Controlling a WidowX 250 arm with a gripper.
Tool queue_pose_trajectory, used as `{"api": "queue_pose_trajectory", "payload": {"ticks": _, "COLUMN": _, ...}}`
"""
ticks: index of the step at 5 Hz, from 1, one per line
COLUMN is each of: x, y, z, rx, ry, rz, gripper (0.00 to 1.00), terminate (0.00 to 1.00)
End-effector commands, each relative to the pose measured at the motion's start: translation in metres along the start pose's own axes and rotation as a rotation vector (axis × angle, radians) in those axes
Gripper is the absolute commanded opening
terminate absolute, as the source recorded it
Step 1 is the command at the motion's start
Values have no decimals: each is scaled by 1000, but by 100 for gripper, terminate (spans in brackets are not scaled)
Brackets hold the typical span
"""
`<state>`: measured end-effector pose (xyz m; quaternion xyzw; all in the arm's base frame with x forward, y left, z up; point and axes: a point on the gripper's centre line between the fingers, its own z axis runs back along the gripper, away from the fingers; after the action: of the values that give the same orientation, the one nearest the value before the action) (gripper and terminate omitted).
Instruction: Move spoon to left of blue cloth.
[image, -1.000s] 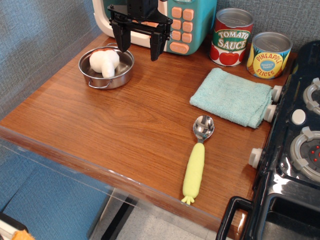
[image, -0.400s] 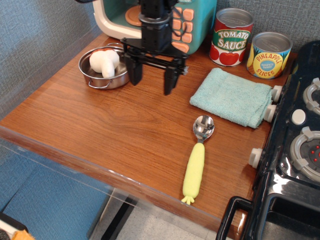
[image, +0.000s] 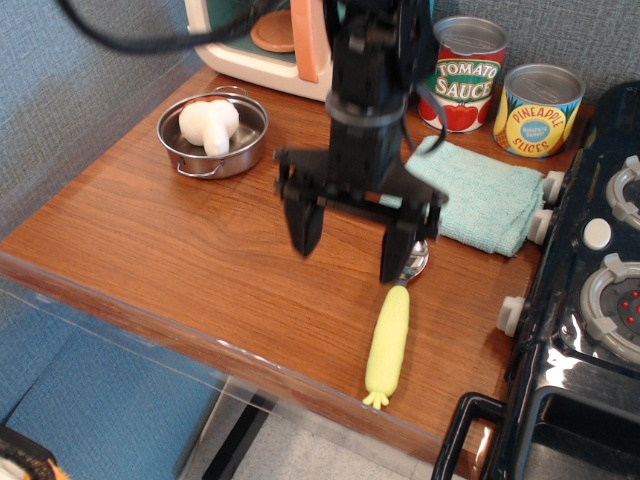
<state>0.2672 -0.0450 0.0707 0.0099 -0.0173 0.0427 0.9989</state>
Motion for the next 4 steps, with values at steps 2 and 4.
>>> {"api": "queue_pose_trajectory", "payload": {"ticks": 2, "x": -15, "y": -29, "z": -35, "rx": -55, "ry": -19, "rz": 2, "gripper": 100, "terminate": 0}}
{"api": "queue_pose_trajectory", "payload": {"ticks": 4, "x": -24, "y": -34, "z": -61, "rx": -14, "ry": 7, "rz": -20, "gripper": 100, "terminate": 0}}
